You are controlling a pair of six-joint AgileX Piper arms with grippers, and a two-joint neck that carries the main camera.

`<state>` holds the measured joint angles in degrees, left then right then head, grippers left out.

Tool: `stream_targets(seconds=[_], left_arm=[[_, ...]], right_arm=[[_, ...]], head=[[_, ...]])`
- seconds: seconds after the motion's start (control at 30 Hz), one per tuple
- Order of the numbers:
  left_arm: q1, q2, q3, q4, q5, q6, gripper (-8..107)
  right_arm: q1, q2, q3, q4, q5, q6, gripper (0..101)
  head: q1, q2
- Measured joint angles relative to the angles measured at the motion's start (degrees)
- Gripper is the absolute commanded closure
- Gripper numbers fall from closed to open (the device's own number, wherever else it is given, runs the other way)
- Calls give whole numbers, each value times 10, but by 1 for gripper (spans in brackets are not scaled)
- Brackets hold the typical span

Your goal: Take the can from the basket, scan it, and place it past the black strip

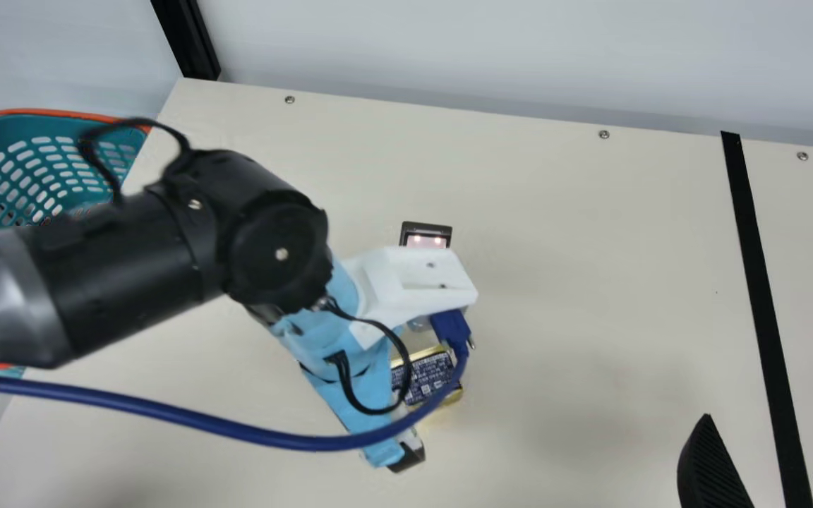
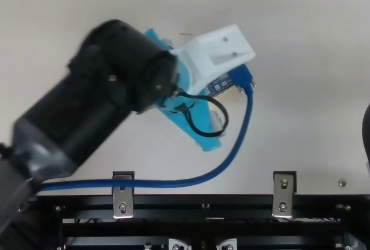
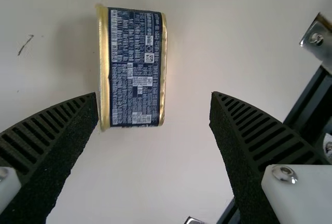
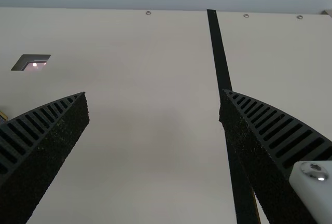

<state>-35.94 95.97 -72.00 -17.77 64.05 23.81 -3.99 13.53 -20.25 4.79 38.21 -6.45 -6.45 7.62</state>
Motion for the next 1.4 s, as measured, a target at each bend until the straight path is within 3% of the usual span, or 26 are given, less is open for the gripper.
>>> stream_targets(seconds=[0.33, 0.67, 1.03, 1.4], left_arm=[[61, -56, 12, -15, -43, -11, 9], [116, -124, 50, -66, -151, -42, 9], [171, -217, 110, -114, -281, -93, 9], [237, -312, 192, -122, -358, -108, 9]], right_arm=[[0, 0, 0, 0, 0, 0, 0], [6, 16, -11, -11, -8, 4, 0], [67, 123, -75, -48, -60, 7, 0], [140, 258, -166, -44, -86, -52, 0]], head=[[0, 0], [0, 0], [0, 0], [0, 0]])
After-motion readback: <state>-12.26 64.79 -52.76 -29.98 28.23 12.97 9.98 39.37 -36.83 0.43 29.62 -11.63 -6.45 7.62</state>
